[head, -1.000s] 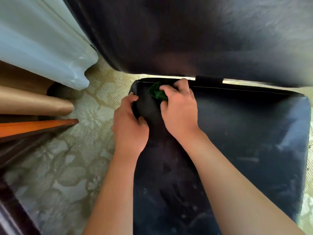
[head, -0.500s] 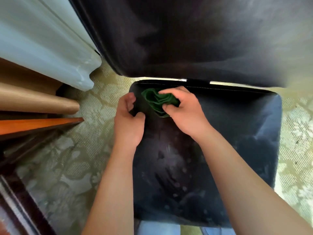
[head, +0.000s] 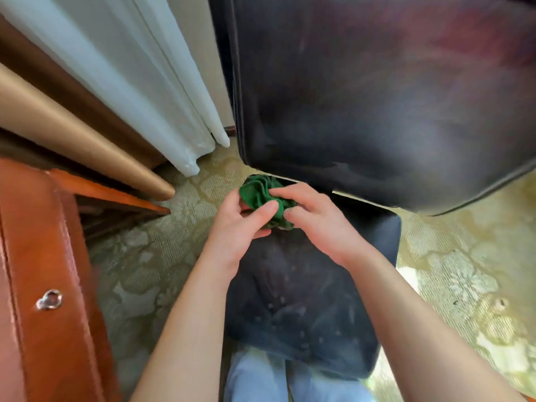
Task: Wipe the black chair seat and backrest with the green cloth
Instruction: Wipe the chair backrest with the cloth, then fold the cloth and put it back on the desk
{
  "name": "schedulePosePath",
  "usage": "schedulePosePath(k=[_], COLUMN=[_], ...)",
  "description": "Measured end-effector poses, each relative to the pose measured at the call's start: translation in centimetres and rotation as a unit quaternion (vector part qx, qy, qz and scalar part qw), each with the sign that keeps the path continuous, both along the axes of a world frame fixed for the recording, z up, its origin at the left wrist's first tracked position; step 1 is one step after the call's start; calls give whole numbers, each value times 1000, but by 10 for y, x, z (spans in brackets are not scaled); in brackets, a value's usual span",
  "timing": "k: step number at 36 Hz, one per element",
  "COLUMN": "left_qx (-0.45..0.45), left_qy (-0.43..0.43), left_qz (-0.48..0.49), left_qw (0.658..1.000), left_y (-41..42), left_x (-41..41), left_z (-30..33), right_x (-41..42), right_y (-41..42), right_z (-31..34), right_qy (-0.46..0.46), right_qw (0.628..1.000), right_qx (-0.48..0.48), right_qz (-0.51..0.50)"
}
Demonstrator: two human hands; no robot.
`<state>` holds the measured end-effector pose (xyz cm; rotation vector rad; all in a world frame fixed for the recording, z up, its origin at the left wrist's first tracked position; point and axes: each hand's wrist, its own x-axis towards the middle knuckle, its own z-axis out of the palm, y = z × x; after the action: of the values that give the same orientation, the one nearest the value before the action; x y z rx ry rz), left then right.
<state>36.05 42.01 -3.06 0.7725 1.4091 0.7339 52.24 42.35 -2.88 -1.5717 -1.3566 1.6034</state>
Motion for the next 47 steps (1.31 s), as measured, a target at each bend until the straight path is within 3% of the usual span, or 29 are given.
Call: schedulePosePath(k=[8,16,25,30,33,39,45,47], left_qx=[-1,-6,9,18,13,6,12,6], left_qy=[-11,19,169,250,267,145,94,105], left_qz=[84,212,236,239,283,455,449,418], left_qw=[996,977,957,938,921,878,889,902], left_y=[-53,-133,-260,-318,-345,-387,-407,-414], left_x=[-75,-174,-271,-299,-313,-336,-350,-356], left_z=[79,105,115,121,118,106,96,91], right_x=[-66,-179,-300,-339,-359,-386,-397,-399], right_y=[-26,-67,-162,-214,-238,-271,-291,-295], right_z=[61,73,69,78,84,83,75,69], right_qy=[101,184,288,235,198,180,167,116], right_qw=[995,979,919,919,930,943,942,958], right_qx=[-23,-81,-243,-219,-195,-213,-226,-165], right_qz=[-8,21,114,229,240,180,183,204])
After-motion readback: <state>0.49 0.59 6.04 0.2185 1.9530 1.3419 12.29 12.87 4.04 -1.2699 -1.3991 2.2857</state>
